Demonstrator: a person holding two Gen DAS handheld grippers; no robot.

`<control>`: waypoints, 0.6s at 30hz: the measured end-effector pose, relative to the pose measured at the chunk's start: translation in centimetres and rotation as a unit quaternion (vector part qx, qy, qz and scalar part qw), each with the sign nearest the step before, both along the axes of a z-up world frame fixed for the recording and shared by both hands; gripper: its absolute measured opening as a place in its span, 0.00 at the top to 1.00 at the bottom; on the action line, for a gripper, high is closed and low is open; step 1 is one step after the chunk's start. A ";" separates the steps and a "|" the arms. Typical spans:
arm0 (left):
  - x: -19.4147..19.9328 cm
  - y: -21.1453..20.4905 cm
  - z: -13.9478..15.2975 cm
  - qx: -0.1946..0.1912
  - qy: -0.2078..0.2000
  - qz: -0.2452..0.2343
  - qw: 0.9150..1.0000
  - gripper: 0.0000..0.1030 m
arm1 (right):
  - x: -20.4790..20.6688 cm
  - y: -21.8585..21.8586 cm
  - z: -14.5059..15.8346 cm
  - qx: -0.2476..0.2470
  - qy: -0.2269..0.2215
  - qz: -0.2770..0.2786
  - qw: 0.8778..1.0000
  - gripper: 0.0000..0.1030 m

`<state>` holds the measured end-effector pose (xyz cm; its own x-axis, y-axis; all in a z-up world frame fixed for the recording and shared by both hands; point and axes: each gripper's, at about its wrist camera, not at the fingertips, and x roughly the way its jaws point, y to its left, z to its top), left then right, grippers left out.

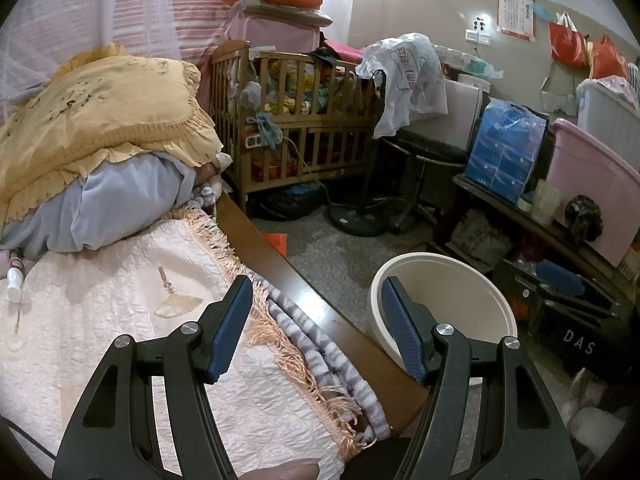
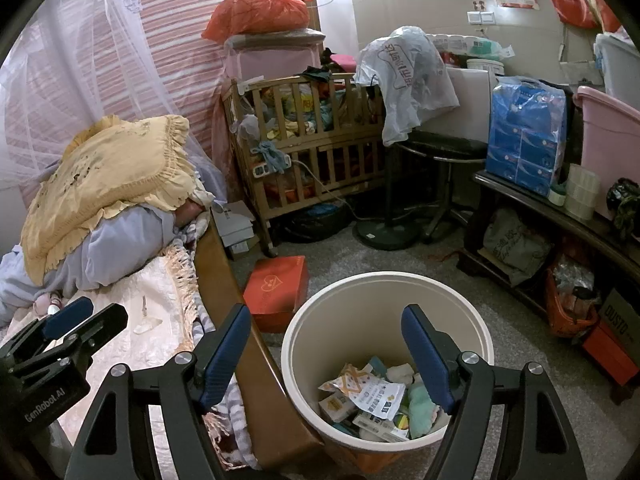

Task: Collect trash

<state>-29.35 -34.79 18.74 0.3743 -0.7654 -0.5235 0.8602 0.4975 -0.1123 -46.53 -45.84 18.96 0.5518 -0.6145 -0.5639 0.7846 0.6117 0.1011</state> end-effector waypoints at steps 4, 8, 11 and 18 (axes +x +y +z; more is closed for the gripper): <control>-0.1 0.0 0.1 0.000 0.002 0.000 1.000 0.36 | 0.1 0.0 0.1 0.000 0.000 0.000 1.000 0.27; 0.0 0.0 0.1 0.000 0.001 -0.001 1.000 0.36 | 0.1 0.0 0.1 0.000 0.000 0.000 1.000 0.26; 0.0 0.0 0.1 0.000 0.002 -0.002 1.000 0.36 | 0.0 0.0 0.1 0.000 0.001 0.000 1.000 0.26; 0.2 0.1 -0.1 0.001 0.002 -0.003 1.000 0.36 | 0.1 -0.1 0.2 0.001 0.001 0.000 1.000 0.26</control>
